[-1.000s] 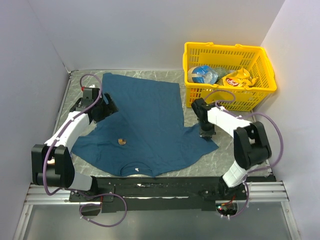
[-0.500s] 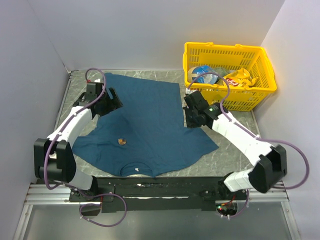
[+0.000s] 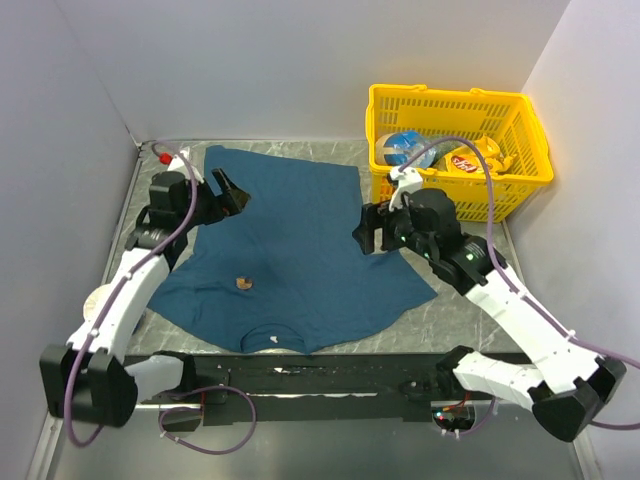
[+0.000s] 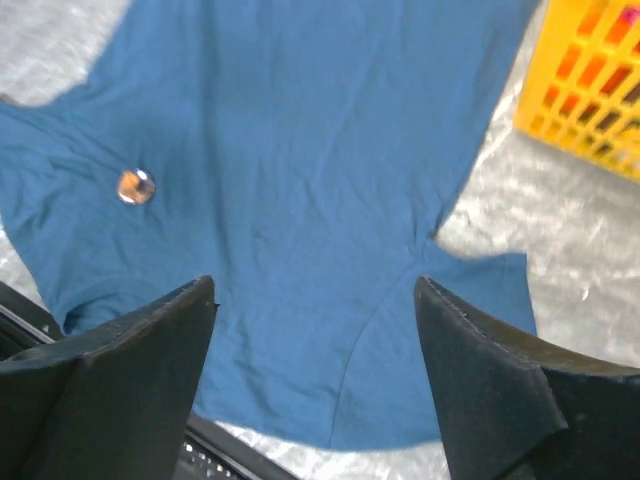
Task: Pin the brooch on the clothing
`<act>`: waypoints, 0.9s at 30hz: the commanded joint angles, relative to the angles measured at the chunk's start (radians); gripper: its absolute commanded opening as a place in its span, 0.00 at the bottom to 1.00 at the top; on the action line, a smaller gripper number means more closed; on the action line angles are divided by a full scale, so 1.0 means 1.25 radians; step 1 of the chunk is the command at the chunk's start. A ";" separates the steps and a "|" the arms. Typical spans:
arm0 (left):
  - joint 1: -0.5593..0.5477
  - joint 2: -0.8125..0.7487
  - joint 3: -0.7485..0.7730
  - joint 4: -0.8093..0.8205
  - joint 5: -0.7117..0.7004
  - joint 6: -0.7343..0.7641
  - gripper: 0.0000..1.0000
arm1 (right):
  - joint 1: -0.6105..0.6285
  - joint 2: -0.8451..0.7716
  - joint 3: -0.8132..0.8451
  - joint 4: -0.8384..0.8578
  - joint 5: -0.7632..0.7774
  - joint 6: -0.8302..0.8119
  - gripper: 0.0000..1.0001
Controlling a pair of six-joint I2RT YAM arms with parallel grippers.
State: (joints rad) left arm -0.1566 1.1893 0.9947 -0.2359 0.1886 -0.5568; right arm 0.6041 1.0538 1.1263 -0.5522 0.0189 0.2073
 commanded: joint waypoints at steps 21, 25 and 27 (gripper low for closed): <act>-0.001 -0.231 -0.116 0.183 0.027 0.018 0.96 | 0.001 -0.141 -0.074 0.177 -0.064 -0.032 1.00; -0.001 -0.231 -0.122 0.183 0.020 0.017 0.96 | 0.003 -0.141 -0.082 0.185 -0.068 -0.033 1.00; -0.002 -0.232 -0.128 0.181 0.020 0.020 0.96 | 0.003 -0.144 -0.083 0.188 -0.068 -0.032 1.00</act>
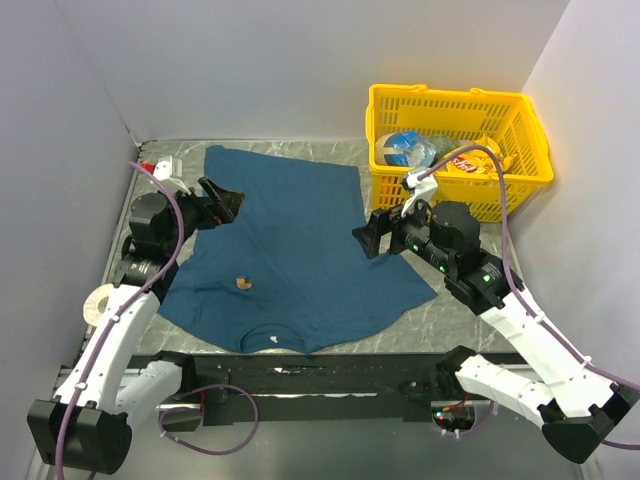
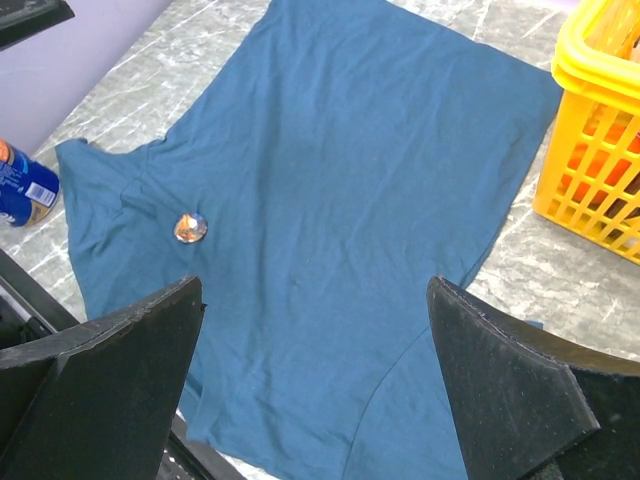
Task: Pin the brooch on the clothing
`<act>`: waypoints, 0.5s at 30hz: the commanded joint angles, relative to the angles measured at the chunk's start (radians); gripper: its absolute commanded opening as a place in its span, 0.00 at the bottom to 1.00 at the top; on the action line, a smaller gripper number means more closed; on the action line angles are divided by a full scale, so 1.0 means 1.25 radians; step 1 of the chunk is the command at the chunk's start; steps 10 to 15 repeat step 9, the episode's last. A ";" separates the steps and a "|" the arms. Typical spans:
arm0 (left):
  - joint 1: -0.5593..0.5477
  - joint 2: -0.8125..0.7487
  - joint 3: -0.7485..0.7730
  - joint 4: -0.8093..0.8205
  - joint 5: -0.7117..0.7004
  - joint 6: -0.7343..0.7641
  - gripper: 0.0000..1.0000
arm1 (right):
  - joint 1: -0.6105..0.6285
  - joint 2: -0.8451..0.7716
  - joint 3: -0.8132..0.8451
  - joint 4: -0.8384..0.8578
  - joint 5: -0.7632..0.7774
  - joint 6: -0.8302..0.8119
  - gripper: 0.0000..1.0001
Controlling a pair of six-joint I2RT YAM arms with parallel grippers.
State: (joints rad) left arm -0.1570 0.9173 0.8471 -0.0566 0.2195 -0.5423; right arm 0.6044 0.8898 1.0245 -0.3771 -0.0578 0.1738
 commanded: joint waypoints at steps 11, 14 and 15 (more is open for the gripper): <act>-0.001 -0.009 -0.035 0.085 0.026 0.034 0.96 | 0.002 -0.037 -0.034 0.089 0.008 -0.021 1.00; -0.001 -0.009 -0.035 0.085 0.026 0.034 0.96 | 0.002 -0.037 -0.034 0.089 0.008 -0.021 1.00; -0.001 -0.009 -0.035 0.085 0.026 0.034 0.96 | 0.002 -0.037 -0.034 0.089 0.008 -0.021 1.00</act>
